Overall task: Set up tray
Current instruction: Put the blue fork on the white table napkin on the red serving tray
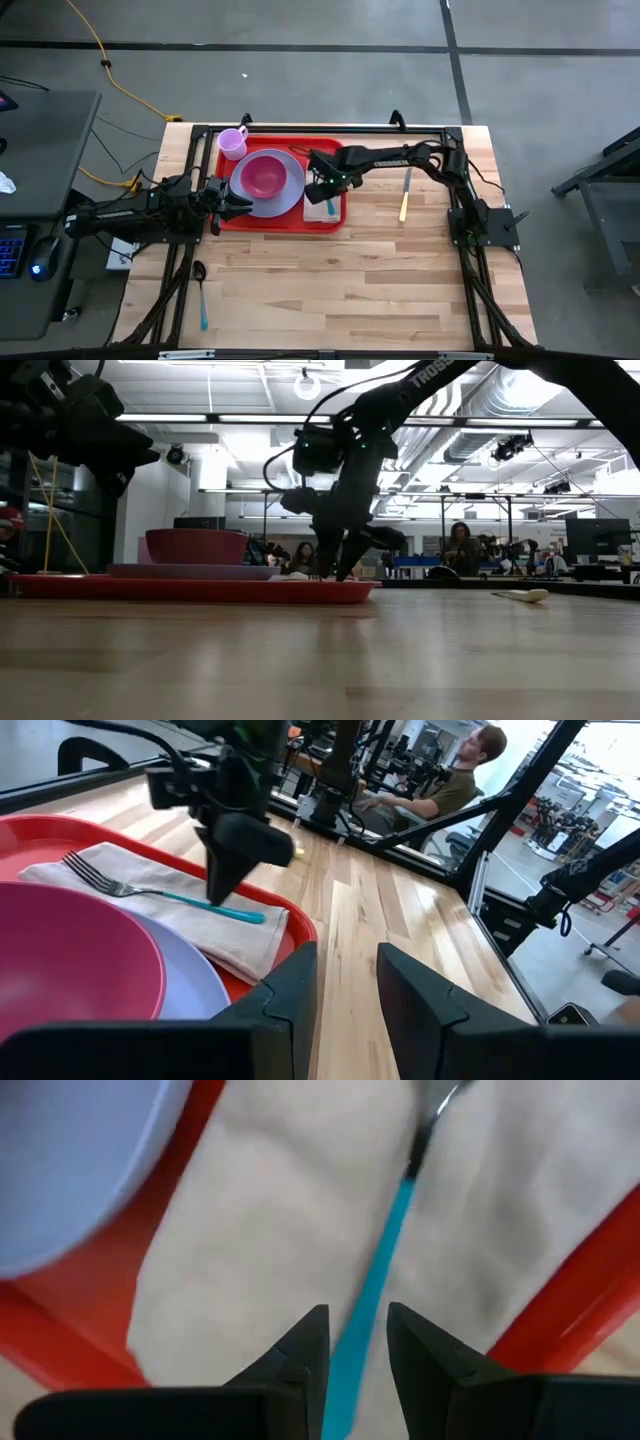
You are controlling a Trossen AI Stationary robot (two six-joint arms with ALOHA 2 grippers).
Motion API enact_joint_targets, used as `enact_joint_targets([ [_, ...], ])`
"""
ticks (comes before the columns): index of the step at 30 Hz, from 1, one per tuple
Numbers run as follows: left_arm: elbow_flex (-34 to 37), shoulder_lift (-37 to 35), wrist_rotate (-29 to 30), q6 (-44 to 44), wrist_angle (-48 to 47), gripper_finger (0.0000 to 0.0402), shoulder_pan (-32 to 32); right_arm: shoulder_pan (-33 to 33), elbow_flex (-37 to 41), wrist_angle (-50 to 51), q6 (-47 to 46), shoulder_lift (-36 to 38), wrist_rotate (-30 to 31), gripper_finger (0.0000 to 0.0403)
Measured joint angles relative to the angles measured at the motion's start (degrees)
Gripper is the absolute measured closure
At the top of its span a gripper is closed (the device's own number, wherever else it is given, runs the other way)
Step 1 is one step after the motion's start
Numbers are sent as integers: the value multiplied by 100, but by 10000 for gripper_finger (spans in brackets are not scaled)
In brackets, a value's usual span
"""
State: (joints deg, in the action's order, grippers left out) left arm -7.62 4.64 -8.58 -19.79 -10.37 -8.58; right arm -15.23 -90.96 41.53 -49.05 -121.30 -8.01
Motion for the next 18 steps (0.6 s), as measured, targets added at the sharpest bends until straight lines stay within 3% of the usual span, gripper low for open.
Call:
enact_joint_targets([
  [18,0,0,0,0,-2,263,1,382,-7,453,-147,9,147,321],
])
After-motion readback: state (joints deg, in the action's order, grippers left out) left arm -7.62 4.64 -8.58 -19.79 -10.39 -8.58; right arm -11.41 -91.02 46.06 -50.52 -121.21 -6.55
